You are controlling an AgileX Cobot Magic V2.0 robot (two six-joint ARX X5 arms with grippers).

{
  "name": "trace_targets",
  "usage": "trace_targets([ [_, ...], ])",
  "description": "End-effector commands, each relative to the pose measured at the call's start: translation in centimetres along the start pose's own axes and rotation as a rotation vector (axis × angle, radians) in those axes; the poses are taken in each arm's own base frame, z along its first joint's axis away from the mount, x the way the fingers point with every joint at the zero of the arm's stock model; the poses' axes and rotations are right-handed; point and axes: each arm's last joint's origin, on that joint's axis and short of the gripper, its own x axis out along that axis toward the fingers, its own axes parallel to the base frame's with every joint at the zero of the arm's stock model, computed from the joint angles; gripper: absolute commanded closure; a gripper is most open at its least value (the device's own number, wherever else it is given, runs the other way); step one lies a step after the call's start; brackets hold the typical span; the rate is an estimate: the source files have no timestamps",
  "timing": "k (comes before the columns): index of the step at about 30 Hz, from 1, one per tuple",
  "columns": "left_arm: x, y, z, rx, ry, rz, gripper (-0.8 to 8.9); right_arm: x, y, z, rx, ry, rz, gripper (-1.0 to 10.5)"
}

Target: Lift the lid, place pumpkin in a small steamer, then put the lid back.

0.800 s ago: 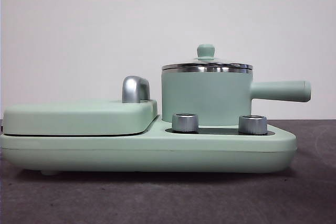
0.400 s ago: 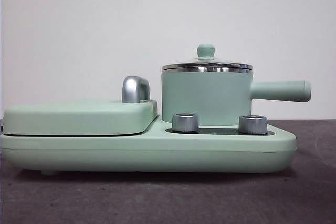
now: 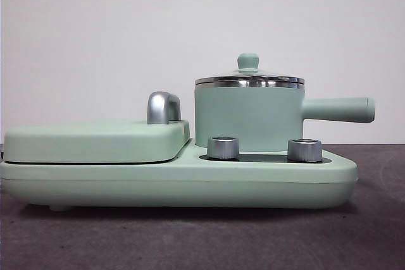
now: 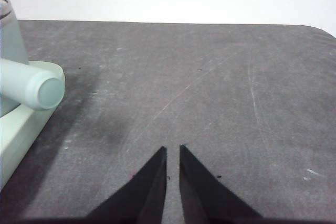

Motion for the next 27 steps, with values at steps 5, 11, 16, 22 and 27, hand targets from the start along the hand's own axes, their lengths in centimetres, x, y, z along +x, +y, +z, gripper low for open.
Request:
trace_targets([
  [5,0.17,0.04,-0.66,0.002,0.023,-0.001,8.07,0.05,-0.02,-0.09,0.007,-0.006,-0.004,9.1],
  [11,0.17,0.04,-0.66,0.002,0.023,-0.001,8.08,0.05,-0.02,-0.09,0.008,-0.006,-0.004,9.1],
  [16,0.17,0.00,-0.66,0.003,0.023,-0.005,8.07,0.05,-0.02,-0.09,0.008,-0.006,-0.004,9.1],
  [22,0.17,-0.10,-0.67,0.005,0.024,-0.016,8.08,0.05,-0.02,-0.09,0.008,-0.005,-0.004,9.1],
  [27,0.17,-0.17,-0.67,0.006,0.025,-0.022,8.07,0.05,-0.02,-0.09,0.008,-0.006,-0.004,9.1],
])
